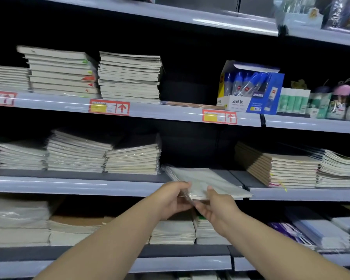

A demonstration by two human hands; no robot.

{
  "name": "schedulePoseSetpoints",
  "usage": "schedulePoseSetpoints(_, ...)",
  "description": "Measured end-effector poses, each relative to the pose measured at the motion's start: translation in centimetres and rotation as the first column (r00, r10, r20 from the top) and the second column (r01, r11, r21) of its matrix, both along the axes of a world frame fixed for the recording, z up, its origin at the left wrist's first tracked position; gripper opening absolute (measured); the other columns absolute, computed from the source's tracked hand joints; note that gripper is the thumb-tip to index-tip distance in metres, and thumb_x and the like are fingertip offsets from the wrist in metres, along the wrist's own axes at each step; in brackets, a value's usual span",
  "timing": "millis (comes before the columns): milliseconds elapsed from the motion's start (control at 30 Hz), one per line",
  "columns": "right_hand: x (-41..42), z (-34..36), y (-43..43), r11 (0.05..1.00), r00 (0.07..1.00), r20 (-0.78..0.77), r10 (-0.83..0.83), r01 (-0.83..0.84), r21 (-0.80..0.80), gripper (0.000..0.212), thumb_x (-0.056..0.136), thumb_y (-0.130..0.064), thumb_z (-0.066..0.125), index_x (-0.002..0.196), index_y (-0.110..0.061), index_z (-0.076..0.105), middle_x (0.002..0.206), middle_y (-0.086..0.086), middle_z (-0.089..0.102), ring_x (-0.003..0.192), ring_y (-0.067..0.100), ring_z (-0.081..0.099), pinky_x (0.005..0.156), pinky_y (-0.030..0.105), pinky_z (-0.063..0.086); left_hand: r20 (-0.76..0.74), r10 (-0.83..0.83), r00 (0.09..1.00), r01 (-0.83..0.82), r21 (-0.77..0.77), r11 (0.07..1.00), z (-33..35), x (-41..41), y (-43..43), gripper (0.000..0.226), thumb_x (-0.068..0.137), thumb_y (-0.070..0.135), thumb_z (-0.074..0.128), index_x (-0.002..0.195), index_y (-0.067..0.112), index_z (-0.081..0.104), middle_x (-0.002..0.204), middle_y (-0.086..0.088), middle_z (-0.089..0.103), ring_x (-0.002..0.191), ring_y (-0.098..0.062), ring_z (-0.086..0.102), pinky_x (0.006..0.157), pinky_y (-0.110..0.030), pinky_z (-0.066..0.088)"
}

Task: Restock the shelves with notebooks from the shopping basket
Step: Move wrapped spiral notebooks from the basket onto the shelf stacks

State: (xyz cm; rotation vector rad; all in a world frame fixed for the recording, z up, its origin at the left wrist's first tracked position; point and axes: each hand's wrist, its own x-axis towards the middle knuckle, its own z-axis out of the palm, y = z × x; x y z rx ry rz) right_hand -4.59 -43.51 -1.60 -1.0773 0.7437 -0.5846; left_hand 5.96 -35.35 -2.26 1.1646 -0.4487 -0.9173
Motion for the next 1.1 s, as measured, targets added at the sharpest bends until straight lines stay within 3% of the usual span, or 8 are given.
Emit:
schedulePoseSetpoints(133, 2.2, 0.9, -1.6, 0.982, 0.973, -0.136, 0.186, -0.190, -0.019, 0.046, 0.102, -0.046, 0.036, 0.112, -0.005, 0.057, 0.087, 0.009, 0.070, 0.060, 0.017, 0.068, 0.048, 0.024, 0.049, 0.070, 0.034, 0.997, -0.034, -0.005, 0.999, 0.8, 2.1, 0.4, 0.005, 0.091, 0.000, 0.059, 0.091, 0.006, 0.058, 0.075, -0.009, 0.069, 0.069, -0.017, 0.067, 0.057, -0.027, 0.056)
schedulePoseSetpoints(200, 3.0, 1.5, -2.5, 0.975, 0.962, -0.178, 0.206, -0.218, -0.046, 0.054, 0.102, -0.048, 0.034, 0.116, -0.001, 0.058, 0.085, 0.007, 0.070, 0.061, 0.016, 0.068, 0.047, 0.024, 0.048, 0.106, 0.122, 0.987, -0.121, -0.011, 0.993, 1.3, 3.4, 0.4, 0.010, 0.090, -0.004, 0.058, 0.092, 0.004, 0.053, 0.075, -0.010, 0.063, 0.068, -0.015, 0.063, 0.054, -0.025, 0.055)
schedulePoseSetpoints(467, 5.9, 2.0, -5.4, 0.992, 0.988, -0.136, 0.073, -0.087, -0.095, 0.026, 0.103, -0.009, 0.041, 0.118, 0.009, 0.053, 0.078, 0.017, 0.068, 0.045, 0.016, 0.067, 0.036, 0.019, 0.047, 0.110, 0.285, 0.952, -0.294, 0.081, 0.952, 1.8, 6.8, -0.7, 0.014, 0.093, -0.009, 0.049, 0.106, -0.006, 0.051, 0.078, -0.014, 0.058, 0.068, -0.016, 0.059, 0.056, -0.028, 0.055)
schedulePoseSetpoints(600, 7.7, 2.0, -5.7, 0.996, 0.994, -0.065, 0.085, -0.087, -0.025, 0.019, 0.100, 0.000, 0.042, 0.117, 0.008, 0.047, 0.084, 0.025, 0.064, 0.048, 0.022, 0.068, 0.039, 0.023, 0.051, 0.079, 0.296, 0.952, -0.304, 0.144, 0.942, 1.6, 8.1, -0.5, 0.002, 0.093, -0.006, 0.054, 0.093, -0.004, 0.055, 0.080, -0.015, 0.068, 0.073, -0.016, 0.068, 0.054, -0.025, 0.056)
schedulePoseSetpoints(767, 9.9, 2.5, -6.3, 0.995, 0.995, -0.009, 0.100, -0.100, 0.024, 0.017, 0.099, 0.002, 0.042, 0.115, 0.002, 0.041, 0.094, 0.033, 0.056, 0.071, 0.034, 0.069, 0.059, 0.033, 0.059, -0.016, 0.253, 0.967, -0.249, 0.124, 0.961, 1.6, 9.5, -0.2, 0.002, 0.093, -0.004, 0.053, 0.093, -0.006, 0.054, 0.088, -0.020, 0.067, 0.088, -0.024, 0.069, 0.073, -0.029, 0.056)
schedulePoseSetpoints(933, 11.8, 2.7, -6.9, 0.991, 0.994, -0.009, 0.109, -0.108, 0.080, 0.021, 0.100, -0.003, 0.043, 0.120, -0.005, 0.038, 0.097, 0.036, 0.056, 0.083, 0.044, 0.065, 0.060, 0.042, 0.058, -0.133, 0.271, 0.953, -0.270, 0.022, 0.963, 1.7, 11.3, -0.4, 0.017, 0.092, -0.010, 0.047, 0.109, -0.008, 0.049, 0.091, -0.020, 0.054, 0.103, -0.031, 0.062, 0.091, -0.033, 0.052)
schedulePoseSetpoints(1033, 13.1, 2.3, -7.2, 0.993, 0.995, -0.023, 0.101, -0.100, 0.064, 0.037, 0.100, -0.006, 0.044, 0.136, -0.007, 0.037, 0.112, 0.039, 0.052, 0.091, 0.046, 0.062, 0.068, 0.043, 0.056, -0.133, 0.281, 0.951, -0.280, 0.028, 0.960, 1.5, 11.8, -0.7, 0.016, 0.090, -0.012, 0.048, 0.102, -0.004, 0.054, 0.075, -0.011, 0.044, 0.077, -0.021, 0.056, 0.102, -0.038, 0.048)
schedulePoseSetpoints(1100, 13.9, 2.3, -7.4, 0.993, 0.995, -0.021, 0.093, -0.091, 0.079, 0.040, 0.101, -0.007, 0.042, 0.140, -0.006, 0.036, 0.126, 0.040, 0.047, 0.103, 0.049, 0.058, 0.069, 0.045, 0.056, -0.130, 0.287, 0.949, -0.287, 0.018, 0.958, 1.1, 11.7, -1.0, 0.031, 0.090, -0.011, 0.048, 0.119, -0.005, 0.054, 0.073, -0.008, 0.040, 0.069, -0.016, 0.049, 0.105, -0.039, 0.045)
